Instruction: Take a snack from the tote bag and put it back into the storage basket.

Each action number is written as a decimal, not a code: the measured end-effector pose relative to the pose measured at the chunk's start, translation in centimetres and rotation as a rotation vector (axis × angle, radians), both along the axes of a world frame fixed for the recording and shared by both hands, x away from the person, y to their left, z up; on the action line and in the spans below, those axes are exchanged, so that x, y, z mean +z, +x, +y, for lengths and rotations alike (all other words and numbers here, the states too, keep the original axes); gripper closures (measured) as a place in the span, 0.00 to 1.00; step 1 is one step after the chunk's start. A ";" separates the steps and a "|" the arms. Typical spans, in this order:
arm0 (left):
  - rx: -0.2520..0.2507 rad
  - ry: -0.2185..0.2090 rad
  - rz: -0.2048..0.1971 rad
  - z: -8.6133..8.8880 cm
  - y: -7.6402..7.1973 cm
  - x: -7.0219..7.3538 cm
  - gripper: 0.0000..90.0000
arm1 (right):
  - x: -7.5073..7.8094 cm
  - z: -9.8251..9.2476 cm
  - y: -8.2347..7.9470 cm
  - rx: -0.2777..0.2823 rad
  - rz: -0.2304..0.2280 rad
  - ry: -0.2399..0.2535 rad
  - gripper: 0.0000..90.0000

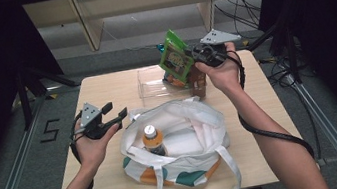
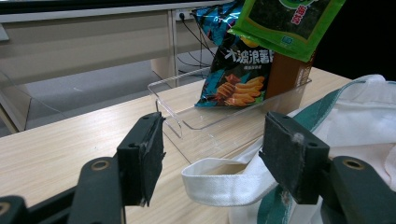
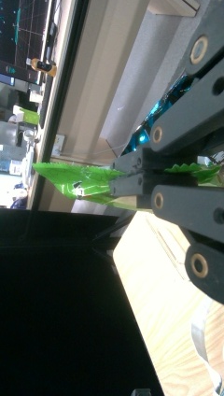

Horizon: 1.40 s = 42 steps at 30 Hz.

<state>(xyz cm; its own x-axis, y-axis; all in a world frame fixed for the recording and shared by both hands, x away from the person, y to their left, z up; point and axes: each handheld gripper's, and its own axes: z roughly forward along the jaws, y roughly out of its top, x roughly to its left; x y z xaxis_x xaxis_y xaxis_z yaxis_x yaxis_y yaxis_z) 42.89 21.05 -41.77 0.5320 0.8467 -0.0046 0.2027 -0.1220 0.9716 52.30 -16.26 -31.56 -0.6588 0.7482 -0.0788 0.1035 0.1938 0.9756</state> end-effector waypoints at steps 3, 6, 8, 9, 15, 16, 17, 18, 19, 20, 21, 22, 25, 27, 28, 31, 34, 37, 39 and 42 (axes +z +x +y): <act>0.001 -0.001 -0.001 0.0 0.0 0.0 0.42 | -0.1 0.1 0.1 -0.007 0.008 -0.003 1.00; 0.004 -0.003 0.001 0.0 0.0 0.0 0.42 | -0.2 0.2 0.4 -0.003 0.006 0.000 1.00; 0.003 -0.005 0.001 0.0 0.0 0.0 0.42 | -0.3 0.3 0.4 -0.013 0.005 -0.004 1.00; 0.001 -0.004 0.000 -0.1 0.0 0.0 0.42 | -0.3 0.3 0.5 -0.012 0.005 -0.005 1.00; 0.002 -0.004 0.001 0.0 0.0 0.0 0.42 | -0.6 0.6 0.8 -0.009 -0.004 -0.025 1.00; 0.002 -0.003 0.001 0.0 0.0 0.0 0.42 | -0.7 0.6 0.8 -0.016 -0.001 -0.023 1.00; 0.002 -0.002 0.001 0.0 0.0 0.0 0.42 | -0.7 0.6 0.9 -0.015 -0.001 -0.031 1.00; 0.000 -0.002 -0.001 0.0 0.0 0.0 0.42 | -0.8 0.6 0.9 -0.021 0.000 -0.038 1.00; 0.002 -0.002 0.000 0.0 0.0 0.0 0.42 | -0.9 0.8 0.9 -0.030 -0.006 -0.043 1.00; 0.001 -0.002 -0.001 0.0 0.0 0.0 0.42 | -0.9 0.9 0.9 -0.026 0.006 -0.040 1.00; 0.002 -0.002 0.000 0.0 0.0 0.0 0.42 | -1.0 0.9 1.0 -0.019 -0.006 -0.046 1.00; 0.002 -0.003 0.001 0.0 0.0 0.0 0.42 | -1.1 0.9 1.0 -0.027 -0.007 -0.050 1.00; 0.001 -0.003 0.001 0.0 0.0 0.0 0.42 | -1.2 1.0 1.1 -0.026 -0.012 -0.063 1.00; 0.001 -0.002 0.001 0.0 0.0 0.0 0.42 | -1.3 1.2 1.2 -0.027 -0.001 -0.055 1.00; 0.001 -0.003 0.000 0.0 0.0 0.0 0.42 | -1.3 1.2 1.2 -0.027 -0.010 -0.056 1.00; 0.000 -0.003 0.000 0.0 0.0 0.0 0.42 | -1.5 1.2 1.4 -0.026 -0.013 -0.061 1.00; -0.001 -0.003 0.000 0.0 0.0 0.0 0.42 | -1.8 1.4 1.5 -0.027 -0.009 -0.058 1.00; 0.000 -0.002 0.000 0.0 0.0 0.0 0.42 | -2.1 1.4 1.5 -0.032 0.000 -0.050 1.00; -0.001 0.000 -0.001 0.0 0.0 0.0 0.42 | -2.2 1.4 1.6 -0.033 -0.007 -0.060 1.00; -0.002 0.000 -0.001 0.0 0.0 0.0 0.42 | -2.4 1.6 1.5 -0.039 0.000 -0.060 1.00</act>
<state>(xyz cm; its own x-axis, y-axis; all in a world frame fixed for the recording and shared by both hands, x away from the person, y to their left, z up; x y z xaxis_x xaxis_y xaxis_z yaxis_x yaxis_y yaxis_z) 42.90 21.05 -41.80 0.5335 0.8458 -0.0038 0.2012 -0.1225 0.9719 53.84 -14.64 -33.96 -0.6290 0.7674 -0.1243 0.1125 0.2481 0.9622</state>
